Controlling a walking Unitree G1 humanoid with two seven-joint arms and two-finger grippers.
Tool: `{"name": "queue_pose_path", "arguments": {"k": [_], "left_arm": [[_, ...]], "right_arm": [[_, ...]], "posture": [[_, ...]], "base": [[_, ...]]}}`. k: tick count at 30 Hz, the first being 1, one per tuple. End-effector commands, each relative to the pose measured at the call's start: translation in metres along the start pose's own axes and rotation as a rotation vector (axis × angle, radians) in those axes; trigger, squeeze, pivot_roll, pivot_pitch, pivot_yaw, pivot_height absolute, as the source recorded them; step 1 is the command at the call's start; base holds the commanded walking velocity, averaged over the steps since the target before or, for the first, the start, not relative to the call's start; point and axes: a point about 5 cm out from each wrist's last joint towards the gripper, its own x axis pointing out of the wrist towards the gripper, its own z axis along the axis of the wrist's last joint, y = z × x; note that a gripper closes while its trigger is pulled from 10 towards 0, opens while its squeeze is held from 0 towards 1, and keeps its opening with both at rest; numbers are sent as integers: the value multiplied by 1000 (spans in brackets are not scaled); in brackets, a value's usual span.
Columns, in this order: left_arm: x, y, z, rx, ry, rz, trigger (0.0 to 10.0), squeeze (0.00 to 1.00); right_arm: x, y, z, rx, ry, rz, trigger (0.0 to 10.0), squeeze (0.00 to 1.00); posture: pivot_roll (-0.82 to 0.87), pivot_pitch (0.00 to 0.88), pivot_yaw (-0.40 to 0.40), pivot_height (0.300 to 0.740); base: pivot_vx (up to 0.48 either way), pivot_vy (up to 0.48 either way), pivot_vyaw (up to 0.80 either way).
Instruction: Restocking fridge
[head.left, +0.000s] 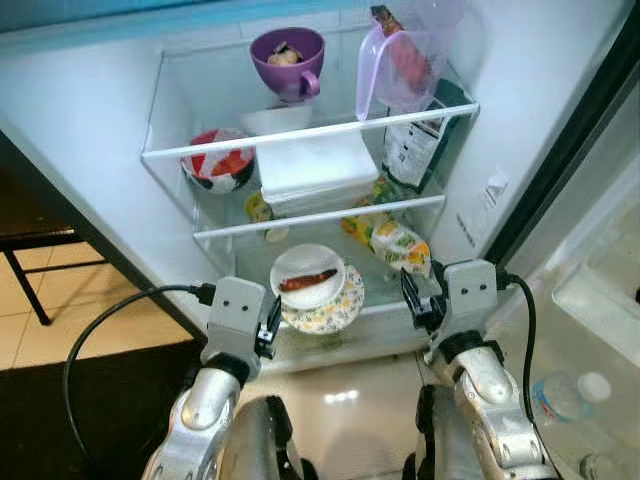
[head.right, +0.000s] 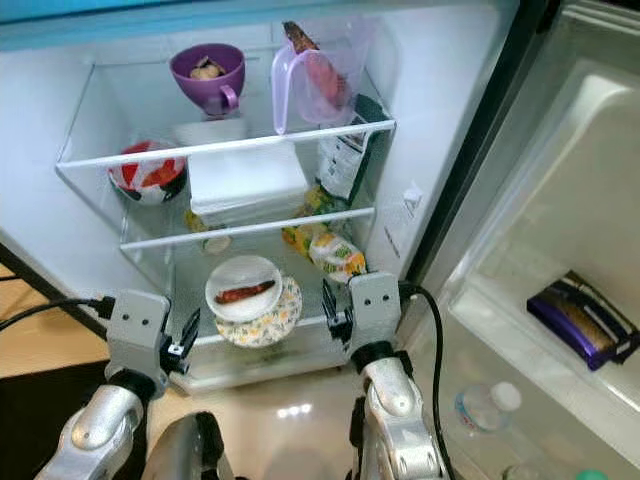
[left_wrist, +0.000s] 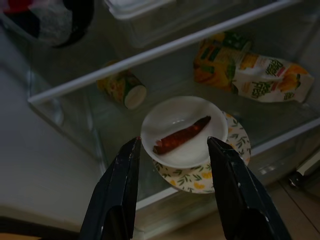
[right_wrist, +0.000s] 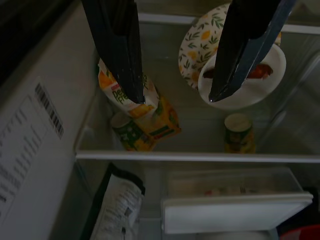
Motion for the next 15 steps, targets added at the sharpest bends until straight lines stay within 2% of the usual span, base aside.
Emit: {"name": "queue_pose_path", "arguments": {"k": [1, 15], "left_arm": [[-2, -3, -5, 1, 29, 4, 10000, 0], [0, -3, -6, 9, 31, -3, 10000, 0]], "right_arm": [[-4, 1, -6, 9, 20, 6, 10000, 0], [-4, 0, -7, 9, 21, 0, 10000, 0]], "posture": [[-67, 234, 24, 654], [-71, 233, 30, 708]], "base": [[0, 0, 0], [0, 0, 0]]}}
